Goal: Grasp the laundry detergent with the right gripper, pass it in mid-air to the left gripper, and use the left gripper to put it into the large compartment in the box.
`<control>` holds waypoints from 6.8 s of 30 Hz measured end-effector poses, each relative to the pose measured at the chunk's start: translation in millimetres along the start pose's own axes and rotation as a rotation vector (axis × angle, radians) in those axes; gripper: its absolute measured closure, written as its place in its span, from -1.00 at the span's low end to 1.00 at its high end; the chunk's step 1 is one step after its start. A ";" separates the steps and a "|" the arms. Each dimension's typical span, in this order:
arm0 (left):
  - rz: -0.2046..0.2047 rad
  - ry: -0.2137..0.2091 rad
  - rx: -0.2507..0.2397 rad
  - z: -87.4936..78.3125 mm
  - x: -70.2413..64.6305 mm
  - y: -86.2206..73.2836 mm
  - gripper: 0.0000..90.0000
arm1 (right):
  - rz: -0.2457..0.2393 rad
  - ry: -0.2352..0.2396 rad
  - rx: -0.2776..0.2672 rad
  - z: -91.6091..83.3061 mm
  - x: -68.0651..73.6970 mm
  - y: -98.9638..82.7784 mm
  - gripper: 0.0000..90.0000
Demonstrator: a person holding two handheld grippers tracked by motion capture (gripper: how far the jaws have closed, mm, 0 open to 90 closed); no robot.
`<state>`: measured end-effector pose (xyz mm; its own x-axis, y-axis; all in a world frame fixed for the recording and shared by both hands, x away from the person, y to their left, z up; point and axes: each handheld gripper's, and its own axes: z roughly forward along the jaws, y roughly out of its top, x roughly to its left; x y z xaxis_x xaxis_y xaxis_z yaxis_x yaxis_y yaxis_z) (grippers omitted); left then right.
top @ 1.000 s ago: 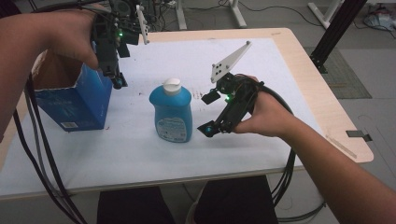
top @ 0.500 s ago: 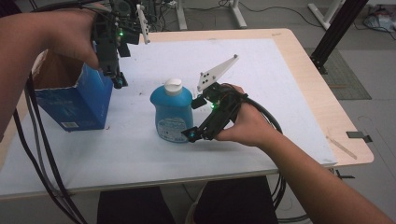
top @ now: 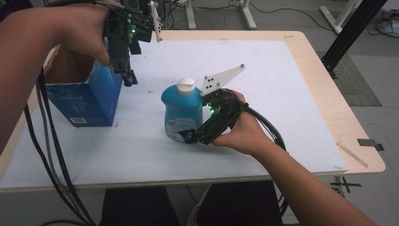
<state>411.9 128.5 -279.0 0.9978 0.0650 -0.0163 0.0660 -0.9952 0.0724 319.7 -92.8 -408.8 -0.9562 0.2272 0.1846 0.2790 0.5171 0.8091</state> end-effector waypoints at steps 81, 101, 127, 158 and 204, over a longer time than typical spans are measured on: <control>-0.014 -0.011 0.016 9.3 3.3 -6.4 -0.96 | -0.045 -0.074 -0.158 11.1 3.5 -14.3 -0.06; -0.020 -0.009 0.011 2.0 -4.7 -7.4 -0.96 | -0.084 -0.071 -0.153 2.9 7.8 -7.7 0.00; 0.057 -0.032 0.008 -20.2 -65.9 20.5 -0.96 | -0.190 0.078 -0.107 7.7 9.5 23.0 0.00; 0.021 -0.055 -0.043 -15.0 -80.4 47.2 -0.96 | -0.200 0.119 -0.096 17.9 8.3 32.3 0.05; 0.059 -0.052 0.013 -9.4 -85.4 65.5 -0.44 | -0.204 0.147 -0.100 17.5 10.5 40.3 0.06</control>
<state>331.1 58.5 -263.5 0.9979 0.0022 -0.0644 0.0062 -0.9981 0.0617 322.5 -55.1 -384.0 -0.9964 0.0009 0.0850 0.0761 0.4543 0.8876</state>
